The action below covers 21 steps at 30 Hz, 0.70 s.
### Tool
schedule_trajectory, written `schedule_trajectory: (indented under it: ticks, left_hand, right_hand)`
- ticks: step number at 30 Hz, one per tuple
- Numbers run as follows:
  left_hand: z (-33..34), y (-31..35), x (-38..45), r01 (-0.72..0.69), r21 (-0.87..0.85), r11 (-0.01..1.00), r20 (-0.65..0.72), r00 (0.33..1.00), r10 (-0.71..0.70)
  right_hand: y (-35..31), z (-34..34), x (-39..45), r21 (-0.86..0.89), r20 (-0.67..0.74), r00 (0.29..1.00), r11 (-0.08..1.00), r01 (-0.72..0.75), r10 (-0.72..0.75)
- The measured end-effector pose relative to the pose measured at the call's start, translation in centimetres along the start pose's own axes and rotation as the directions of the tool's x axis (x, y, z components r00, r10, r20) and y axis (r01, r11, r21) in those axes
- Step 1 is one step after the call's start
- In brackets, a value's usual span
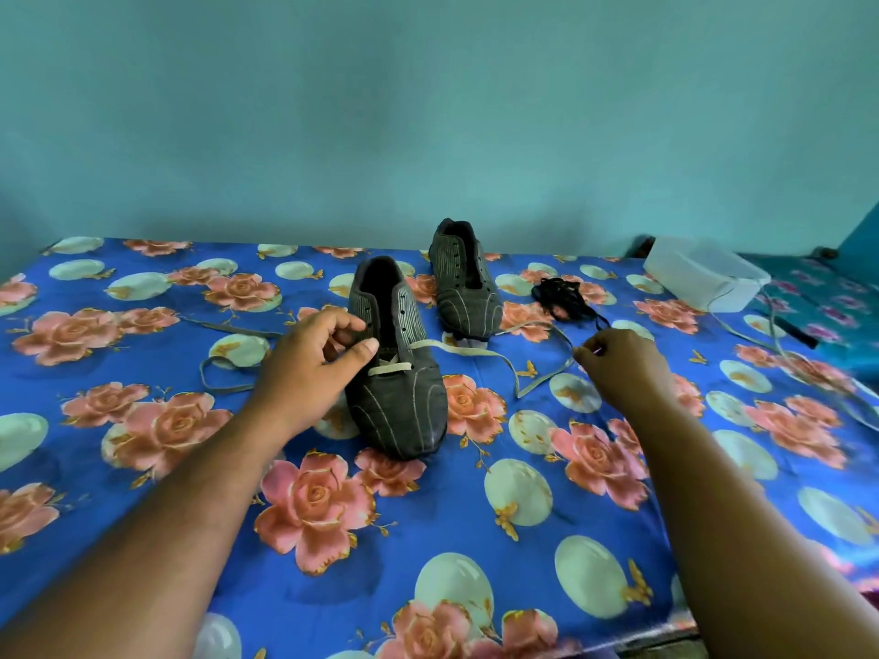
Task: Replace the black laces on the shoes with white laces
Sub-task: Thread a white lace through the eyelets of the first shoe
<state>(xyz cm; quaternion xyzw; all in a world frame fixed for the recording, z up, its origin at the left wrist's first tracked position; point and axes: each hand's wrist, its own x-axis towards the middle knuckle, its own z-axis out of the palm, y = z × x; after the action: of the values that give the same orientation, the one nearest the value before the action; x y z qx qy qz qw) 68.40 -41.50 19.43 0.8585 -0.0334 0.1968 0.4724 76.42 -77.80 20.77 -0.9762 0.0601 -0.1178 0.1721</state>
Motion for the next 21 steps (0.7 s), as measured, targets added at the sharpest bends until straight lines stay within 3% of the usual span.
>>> schedule_trajectory:
  ticks: [4, 8, 11, 13, 16, 18, 21]
  left_hand:
    - [0.0, 0.0, 0.0, -0.006, -0.018, 1.000, 0.025, 1.000, 0.007]
    - [0.1, -0.1, -0.1, -0.015, -0.013, 1.000, 0.028, 0.999, 0.015]
    - [0.1, 0.0, 0.0, -0.020, -0.021, 1.000, 0.025, 0.999, 0.020]
    - [0.2, 0.0, 0.0, -0.019, -0.029, 0.999, 0.021, 1.000, 0.019]
    - [0.4, -0.1, 0.1, -0.020, -0.020, 1.000, 0.017, 1.000, 0.021]
    - [0.3, -0.2, 0.1, -0.017, -0.022, 1.000, 0.011, 1.000, 0.017]
    - [0.4, 0.0, 0.1, -0.012, -0.022, 1.000, 0.012, 1.000, 0.012]
  right_hand:
    - [-2.3, 0.6, -0.7, 0.015, 0.144, 0.959, 0.969, 0.245, -0.245]
    - [-3.8, 1.4, -1.9, -0.072, 0.240, 0.907, 0.925, 0.373, -0.347]
    - [-3.7, 1.4, -3.1, -0.032, 0.310, 0.853, 0.892, 0.451, -0.420]
    - [-3.8, 1.2, -3.5, 0.085, 0.336, 0.827, 0.888, 0.451, -0.452]
    - [-4.7, 1.2, -2.2, 0.166, 0.154, 0.908, 0.916, 0.364, -0.389]
    - [-4.9, 1.9, -0.3, 0.118, 0.070, 0.948, 0.946, 0.303, -0.312]
    - [-4.7, 3.2, 1.9, -0.110, 0.141, 0.962, 0.962, 0.249, -0.233]
